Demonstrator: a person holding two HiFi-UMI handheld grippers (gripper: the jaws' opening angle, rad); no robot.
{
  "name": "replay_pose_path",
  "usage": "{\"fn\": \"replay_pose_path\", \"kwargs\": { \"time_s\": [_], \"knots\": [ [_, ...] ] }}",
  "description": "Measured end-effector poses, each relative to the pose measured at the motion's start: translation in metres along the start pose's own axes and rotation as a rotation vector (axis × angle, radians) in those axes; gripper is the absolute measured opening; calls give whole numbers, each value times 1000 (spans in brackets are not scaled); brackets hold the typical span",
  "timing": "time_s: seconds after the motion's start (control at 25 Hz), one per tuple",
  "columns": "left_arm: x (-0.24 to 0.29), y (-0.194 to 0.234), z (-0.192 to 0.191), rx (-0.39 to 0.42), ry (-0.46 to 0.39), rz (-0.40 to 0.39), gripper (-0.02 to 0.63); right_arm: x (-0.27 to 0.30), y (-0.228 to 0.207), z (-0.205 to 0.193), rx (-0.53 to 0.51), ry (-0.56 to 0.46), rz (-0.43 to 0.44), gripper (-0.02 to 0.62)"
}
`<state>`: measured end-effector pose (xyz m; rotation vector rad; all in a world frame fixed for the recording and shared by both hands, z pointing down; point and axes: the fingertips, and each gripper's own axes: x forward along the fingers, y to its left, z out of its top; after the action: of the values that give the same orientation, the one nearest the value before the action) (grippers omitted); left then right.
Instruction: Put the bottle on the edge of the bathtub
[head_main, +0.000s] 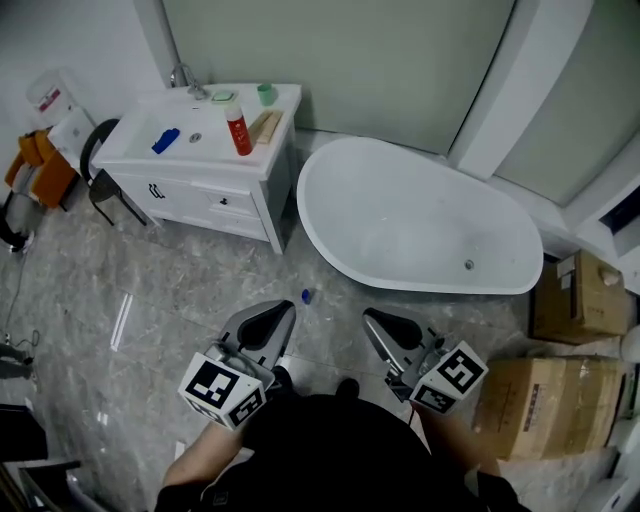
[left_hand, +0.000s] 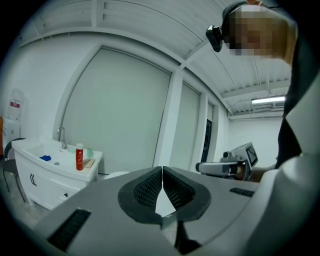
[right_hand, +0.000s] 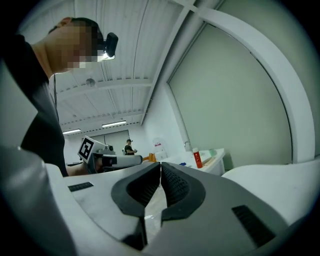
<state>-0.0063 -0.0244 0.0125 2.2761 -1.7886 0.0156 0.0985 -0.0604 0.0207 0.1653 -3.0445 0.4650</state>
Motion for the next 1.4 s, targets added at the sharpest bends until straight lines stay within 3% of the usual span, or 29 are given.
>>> {"fn": "replay_pose_path", "kwargs": {
  "time_s": [0.28,0.4,0.52,0.72,1.16,1.4],
  "knots": [
    [-12,25,24,95,43,23,18,3,28,48,-20,-90,-2,29],
    [-18,40,40,70,-17,40,18,6,33,56,-105,-71,-27,28],
    [-16,55,54,65,-48,57,18,6,18,64,-171,-75,-79,28],
    [-14,69,67,104,-61,82,18,2,-8,75,-153,-113,-147,28],
    [-5,73,57,110,-28,77,18,37,17,50,-128,-64,-56,28],
    [-11,74,51,101,-22,88,18,28,13,47,-110,-78,-70,28]
  ]
}}
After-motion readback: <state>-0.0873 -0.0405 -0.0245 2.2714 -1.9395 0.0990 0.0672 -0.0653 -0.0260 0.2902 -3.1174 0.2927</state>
